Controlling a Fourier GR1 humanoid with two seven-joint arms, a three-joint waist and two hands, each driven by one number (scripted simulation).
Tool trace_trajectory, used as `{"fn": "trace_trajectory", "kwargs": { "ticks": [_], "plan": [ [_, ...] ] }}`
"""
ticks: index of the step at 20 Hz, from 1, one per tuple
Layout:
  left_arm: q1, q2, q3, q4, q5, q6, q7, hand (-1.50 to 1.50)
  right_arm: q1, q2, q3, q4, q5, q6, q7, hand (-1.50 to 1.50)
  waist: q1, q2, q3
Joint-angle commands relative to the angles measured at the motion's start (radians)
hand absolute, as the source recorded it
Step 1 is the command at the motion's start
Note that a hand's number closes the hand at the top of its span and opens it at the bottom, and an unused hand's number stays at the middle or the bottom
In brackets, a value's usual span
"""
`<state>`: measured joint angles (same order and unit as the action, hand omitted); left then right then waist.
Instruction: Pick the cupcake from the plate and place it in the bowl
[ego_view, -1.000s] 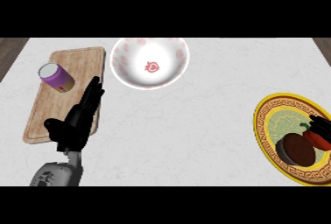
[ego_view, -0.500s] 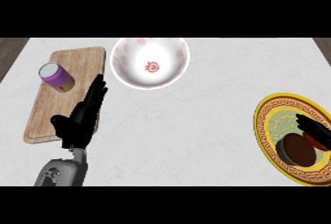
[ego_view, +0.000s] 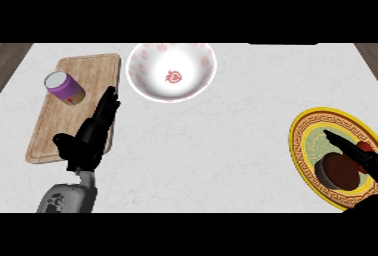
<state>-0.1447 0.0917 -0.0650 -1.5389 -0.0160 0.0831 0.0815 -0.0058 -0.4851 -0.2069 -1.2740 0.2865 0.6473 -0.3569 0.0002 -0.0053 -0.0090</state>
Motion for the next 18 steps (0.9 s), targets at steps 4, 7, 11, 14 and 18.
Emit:
{"fn": "trace_trajectory", "kwargs": {
  "ticks": [4,7,11,14,18],
  "plan": [
    [-0.036,-0.015,0.000,0.046,-0.017,0.003,-0.009,0.00,0.016,0.003,0.145,0.008,0.180,-0.084,-0.231,1.50,-0.002,0.007,0.010],
    [-0.072,-0.003,0.025,0.017,-0.016,0.013,0.046,0.00,0.042,0.005,0.150,-0.069,0.170,-0.080,-0.214,1.50,-0.004,0.005,0.009],
    [-0.051,-0.007,0.023,0.050,-0.012,-0.002,-0.002,0.00,0.004,0.007,0.210,-0.078,0.157,-0.025,-0.237,1.50,0.000,0.007,0.009],
    [-0.035,-0.029,-0.029,0.020,-0.033,-0.002,0.002,0.00,-0.105,0.096,0.431,-0.195,0.206,0.037,-0.202,1.50,0.058,0.008,0.007],
    [-0.058,-0.034,-0.039,0.031,-0.014,-0.032,0.004,0.00,-0.267,0.233,0.623,-0.207,0.220,0.095,-0.113,1.50,0.089,0.015,0.007]
  ]
}}
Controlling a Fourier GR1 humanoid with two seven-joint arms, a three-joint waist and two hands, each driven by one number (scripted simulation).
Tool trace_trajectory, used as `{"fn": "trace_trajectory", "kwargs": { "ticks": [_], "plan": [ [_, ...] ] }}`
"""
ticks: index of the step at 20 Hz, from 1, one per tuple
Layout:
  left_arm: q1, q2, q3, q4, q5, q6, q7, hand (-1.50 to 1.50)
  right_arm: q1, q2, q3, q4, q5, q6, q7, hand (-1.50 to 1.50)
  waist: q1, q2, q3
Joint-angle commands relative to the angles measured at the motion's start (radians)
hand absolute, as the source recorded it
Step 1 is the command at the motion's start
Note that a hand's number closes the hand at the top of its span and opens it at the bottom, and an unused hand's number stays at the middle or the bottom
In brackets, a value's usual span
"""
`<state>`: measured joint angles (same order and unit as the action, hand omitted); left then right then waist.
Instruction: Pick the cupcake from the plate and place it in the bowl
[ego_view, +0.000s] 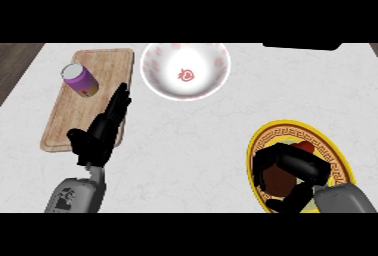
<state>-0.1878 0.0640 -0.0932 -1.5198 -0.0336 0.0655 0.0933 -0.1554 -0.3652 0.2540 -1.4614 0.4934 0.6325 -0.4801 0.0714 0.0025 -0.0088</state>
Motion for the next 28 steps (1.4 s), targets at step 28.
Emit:
{"fn": "trace_trajectory", "kwargs": {
  "ticks": [28],
  "plan": [
    [0.063,-0.016,0.019,-0.013,-0.023,0.019,-0.026,0.00,-0.736,0.365,-0.126,-0.331,-0.556,-0.073,0.809,1.50,-0.066,-0.004,0.008]
  ]
}}
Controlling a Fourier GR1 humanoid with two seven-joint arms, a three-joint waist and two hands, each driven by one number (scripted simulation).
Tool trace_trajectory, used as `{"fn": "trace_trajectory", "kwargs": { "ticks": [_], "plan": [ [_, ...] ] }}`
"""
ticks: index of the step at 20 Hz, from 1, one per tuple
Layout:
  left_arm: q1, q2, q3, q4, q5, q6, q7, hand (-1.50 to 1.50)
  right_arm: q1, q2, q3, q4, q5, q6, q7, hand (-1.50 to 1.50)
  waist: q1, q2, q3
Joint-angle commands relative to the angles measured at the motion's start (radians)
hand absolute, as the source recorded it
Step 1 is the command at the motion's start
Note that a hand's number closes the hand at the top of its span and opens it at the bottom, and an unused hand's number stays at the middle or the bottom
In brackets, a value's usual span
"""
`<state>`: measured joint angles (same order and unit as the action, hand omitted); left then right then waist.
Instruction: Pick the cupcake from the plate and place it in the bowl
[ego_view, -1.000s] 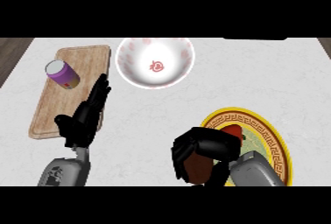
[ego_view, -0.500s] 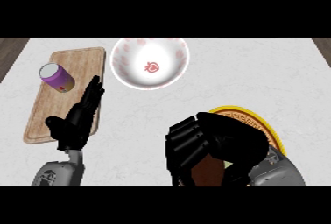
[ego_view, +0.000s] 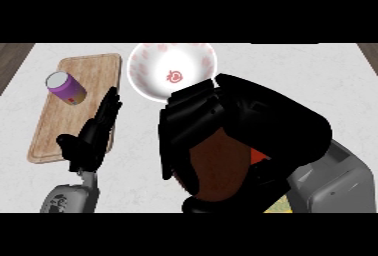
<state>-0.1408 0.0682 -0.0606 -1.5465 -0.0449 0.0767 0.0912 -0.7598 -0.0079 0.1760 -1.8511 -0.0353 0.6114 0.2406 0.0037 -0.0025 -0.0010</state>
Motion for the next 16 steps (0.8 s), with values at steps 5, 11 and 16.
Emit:
{"fn": "trace_trajectory", "kwargs": {
  "ticks": [5,11,16],
  "plan": [
    [0.012,0.016,0.013,-0.035,0.022,-0.035,0.026,0.00,-0.266,0.008,-0.043,0.206,0.054,-0.133,0.094,1.50,0.008,0.002,0.000],
    [0.017,0.021,0.020,-0.052,0.020,-0.033,0.027,0.00,-0.346,-0.040,-0.045,0.423,0.270,-0.166,-0.091,1.50,0.017,0.005,0.000],
    [-0.008,-0.041,-0.032,0.032,-0.037,0.010,-0.038,0.00,-0.446,-0.027,0.030,0.670,0.470,-0.287,-0.250,1.50,0.026,0.012,0.000]
  ]
}}
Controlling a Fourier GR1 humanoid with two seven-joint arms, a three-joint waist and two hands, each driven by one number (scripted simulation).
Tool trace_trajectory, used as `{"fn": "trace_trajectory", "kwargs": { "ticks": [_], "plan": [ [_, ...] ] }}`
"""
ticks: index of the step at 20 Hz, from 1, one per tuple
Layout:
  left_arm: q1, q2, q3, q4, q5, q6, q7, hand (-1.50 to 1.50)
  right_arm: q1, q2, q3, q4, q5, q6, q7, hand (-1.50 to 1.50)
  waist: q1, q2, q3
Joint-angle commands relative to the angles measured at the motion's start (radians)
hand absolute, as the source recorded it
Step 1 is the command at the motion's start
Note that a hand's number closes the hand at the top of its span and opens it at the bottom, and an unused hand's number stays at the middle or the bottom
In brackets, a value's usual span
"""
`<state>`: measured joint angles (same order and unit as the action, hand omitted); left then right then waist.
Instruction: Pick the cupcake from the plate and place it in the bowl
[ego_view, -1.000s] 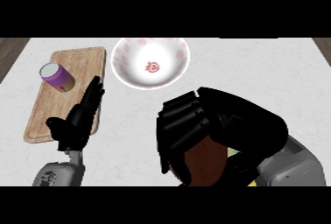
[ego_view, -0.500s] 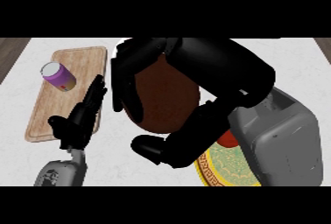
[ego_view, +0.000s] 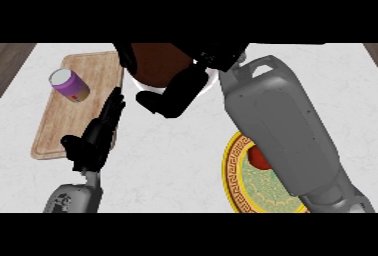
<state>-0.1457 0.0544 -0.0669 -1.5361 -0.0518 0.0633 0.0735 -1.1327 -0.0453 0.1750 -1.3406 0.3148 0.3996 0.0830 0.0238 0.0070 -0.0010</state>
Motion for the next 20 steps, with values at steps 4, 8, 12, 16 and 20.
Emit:
{"fn": "trace_trajectory", "kwargs": {
  "ticks": [4,8,12,16,20],
  "plan": [
    [-0.010,-0.010,0.000,0.007,-0.005,0.007,-0.001,0.00,-0.054,-0.032,0.006,0.373,0.191,-0.177,-0.315,1.50,0.010,0.005,0.000],
    [0.019,0.005,-0.015,-0.046,0.003,-0.023,0.010,0.00,-0.137,0.016,-0.025,0.602,0.243,-0.304,-0.361,1.50,0.034,0.010,0.000],
    [-0.011,-0.013,-0.014,0.010,-0.023,0.005,-0.008,0.00,-0.160,0.029,-0.017,0.772,0.303,-0.385,-0.457,1.50,0.024,0.010,0.000],
    [-0.034,-0.013,-0.013,-0.020,0.006,-0.018,0.039,0.00,-0.198,0.003,-0.040,0.931,0.325,-0.431,-0.532,1.50,0.048,0.020,0.000],
    [-0.027,-0.024,-0.024,0.018,-0.026,0.002,-0.023,0.00,-0.214,0.028,-0.071,1.039,0.283,-0.318,-0.518,1.50,0.049,0.024,-0.001]
  ]
}}
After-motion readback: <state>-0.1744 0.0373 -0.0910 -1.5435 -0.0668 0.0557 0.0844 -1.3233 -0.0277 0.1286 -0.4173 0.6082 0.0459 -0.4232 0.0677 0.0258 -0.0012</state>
